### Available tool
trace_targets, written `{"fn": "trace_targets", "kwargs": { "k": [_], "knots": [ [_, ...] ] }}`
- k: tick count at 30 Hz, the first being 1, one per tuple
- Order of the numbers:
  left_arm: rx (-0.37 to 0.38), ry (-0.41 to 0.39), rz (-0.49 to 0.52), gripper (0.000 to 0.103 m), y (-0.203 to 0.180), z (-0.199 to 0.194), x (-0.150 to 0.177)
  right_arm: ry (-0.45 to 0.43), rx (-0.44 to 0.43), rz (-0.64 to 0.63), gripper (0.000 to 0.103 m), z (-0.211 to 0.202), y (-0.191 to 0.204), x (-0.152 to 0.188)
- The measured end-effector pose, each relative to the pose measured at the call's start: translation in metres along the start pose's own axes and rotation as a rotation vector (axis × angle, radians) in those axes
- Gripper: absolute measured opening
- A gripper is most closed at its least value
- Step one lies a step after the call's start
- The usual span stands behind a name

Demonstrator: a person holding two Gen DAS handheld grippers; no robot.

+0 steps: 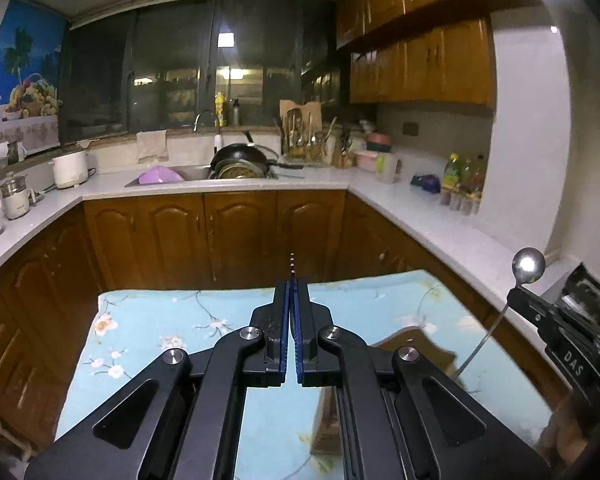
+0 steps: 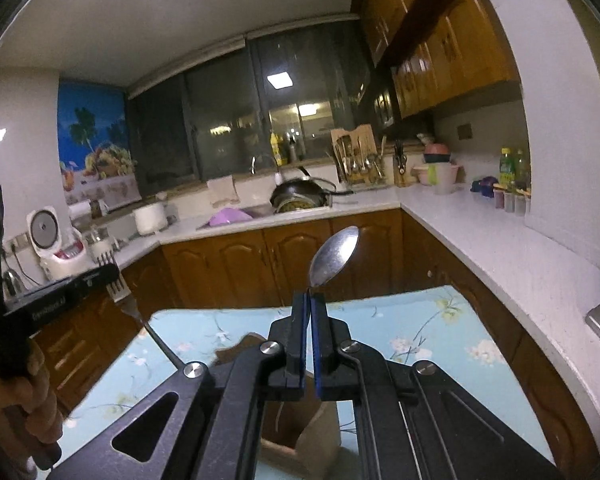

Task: Organize utensils
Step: 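Lift the spoon with the right gripper while the left gripper carries the fork to the holder, then open both grippers to drop the spoon and fork into the wooden holder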

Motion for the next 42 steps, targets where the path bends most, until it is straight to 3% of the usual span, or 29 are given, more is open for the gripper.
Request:
{"fn": "trace_targets", "kwargs": {
  "k": [7, 14, 19, 28, 31, 33, 34, 36, 40, 42],
  "knots": [
    [-0.006, 0.077, 0.035, 0.001, -0.013, 0.042, 0.033, 0.082, -0.015, -0.003, 0.002, 0.037, -0.002, 0.029],
    [0.032, 0.121, 0.085, 0.002, -0.031, 0.058, 0.057, 0.158, -0.031, -0.031, 0.002, 0.054, -0.002, 0.049],
    [0.028, 0.143, 0.13, 0.002, -0.045, 0.061, 0.063, 0.198, -0.043, -0.043, 0.002, 0.062, -0.006, 0.06],
    [0.041, 0.171, 0.093, 0.004, -0.045, 0.065, 0.064, 0.209, -0.06, -0.02, 0.003, 0.061, -0.011, 0.061],
    [0.047, 0.171, 0.071, 0.021, -0.042, 0.061, 0.063, 0.215, -0.083, 0.008, 0.008, 0.06, -0.013, 0.061],
    [0.049, 0.156, 0.06, 0.046, -0.038, 0.051, 0.061, 0.216, -0.089, 0.021, 0.013, 0.056, -0.013, 0.059],
    [0.047, 0.146, 0.057, 0.051, -0.037, 0.047, 0.06, 0.212, -0.095, 0.03, 0.017, 0.054, -0.015, 0.058],
    [0.043, 0.125, 0.051, 0.057, -0.033, 0.034, 0.059, 0.196, -0.11, 0.049, 0.034, 0.044, -0.017, 0.055],
    [0.038, 0.114, 0.019, 0.069, -0.018, 0.011, 0.067, 0.164, -0.131, 0.087, 0.047, 0.024, -0.02, 0.052],
    [0.03, 0.12, -0.001, 0.082, -0.008, 0.0, 0.075, 0.155, -0.138, 0.097, 0.051, 0.015, -0.02, 0.051]
  ]
}}
Point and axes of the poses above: each gripper's, at about its wrist camera, not at the fingertips, and z roughly the way its jaws point, y to its left, x to its underside, the point moved 8 cm from there along z, roughly the way its jaws point, and after that the axes turned 11 degrees about y, right-handed, at the moved point
